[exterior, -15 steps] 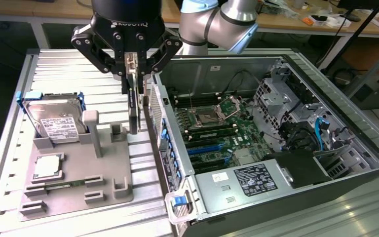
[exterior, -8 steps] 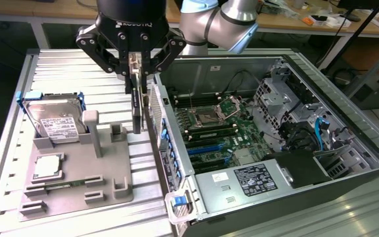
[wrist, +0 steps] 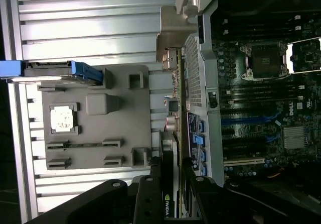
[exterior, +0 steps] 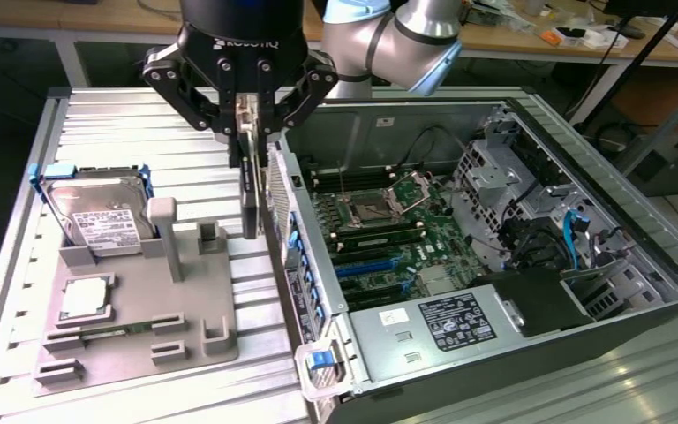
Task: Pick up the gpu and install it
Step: 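Pick up the gpu and move the gpu toward the slot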
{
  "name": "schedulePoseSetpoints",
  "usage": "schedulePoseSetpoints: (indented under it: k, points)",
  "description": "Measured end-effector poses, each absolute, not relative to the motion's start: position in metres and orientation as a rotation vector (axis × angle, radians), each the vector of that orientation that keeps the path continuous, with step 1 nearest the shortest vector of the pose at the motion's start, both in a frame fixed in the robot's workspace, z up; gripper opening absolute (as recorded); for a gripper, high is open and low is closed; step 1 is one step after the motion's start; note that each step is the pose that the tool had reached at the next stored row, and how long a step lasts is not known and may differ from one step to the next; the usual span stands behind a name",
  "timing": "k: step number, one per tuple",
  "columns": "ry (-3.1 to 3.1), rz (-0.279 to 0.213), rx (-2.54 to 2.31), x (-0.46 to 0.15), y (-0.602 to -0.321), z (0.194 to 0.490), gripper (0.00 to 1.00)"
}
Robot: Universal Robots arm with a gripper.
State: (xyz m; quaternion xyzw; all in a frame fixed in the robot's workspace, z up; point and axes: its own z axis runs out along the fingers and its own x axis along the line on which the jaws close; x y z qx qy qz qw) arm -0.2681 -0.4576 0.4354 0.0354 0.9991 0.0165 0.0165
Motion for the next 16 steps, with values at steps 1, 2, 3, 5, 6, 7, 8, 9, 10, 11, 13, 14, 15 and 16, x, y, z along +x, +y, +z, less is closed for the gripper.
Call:
schedulePoseSetpoints:
  k: [1,2,3,5,6,7,8,9,10,11,13,14,15,16]
  points:
    - [3.106,0.051,0.110,-0.2678,-0.4576,0.4354,0.27]
    - [3.106,0.051,0.110,-0.2673,-0.4576,0.4354,0.27]
    - [3.106,0.051,0.110,-0.2668,-0.4576,0.4354,0.27]
    - [3.106,0.051,0.110,-0.2658,-0.4576,0.4355,0.27]
    - [3.106,0.051,0.110,-0.2652,-0.4576,0.4354,0.27]
    - [3.106,0.051,0.110,-0.2646,-0.4576,0.4355,0.27]
    - [3.106,0.051,0.110,-0.2641,-0.4576,0.4354,0.27]
    - [3.106,0.051,0.110,-0.2636,-0.4576,0.4354,0.27]
    - [3.106,0.051,0.110,-0.2630,-0.4576,0.4355,0.27]
    - [3.106,0.051,0.110,-0.2625,-0.4576,0.4354,0.27]
    - [3.106,0.051,0.110,-0.2615,-0.4576,0.4354,0.27]
    - [3.106,0.051,0.110,-0.2609,-0.4576,0.4355,0.27]
    - [3.106,0.051,0.110,-0.2604,-0.4576,0.4354,0.27]
    - [3.106,0.051,0.110,-0.2598,-0.4576,0.4354,0.27]
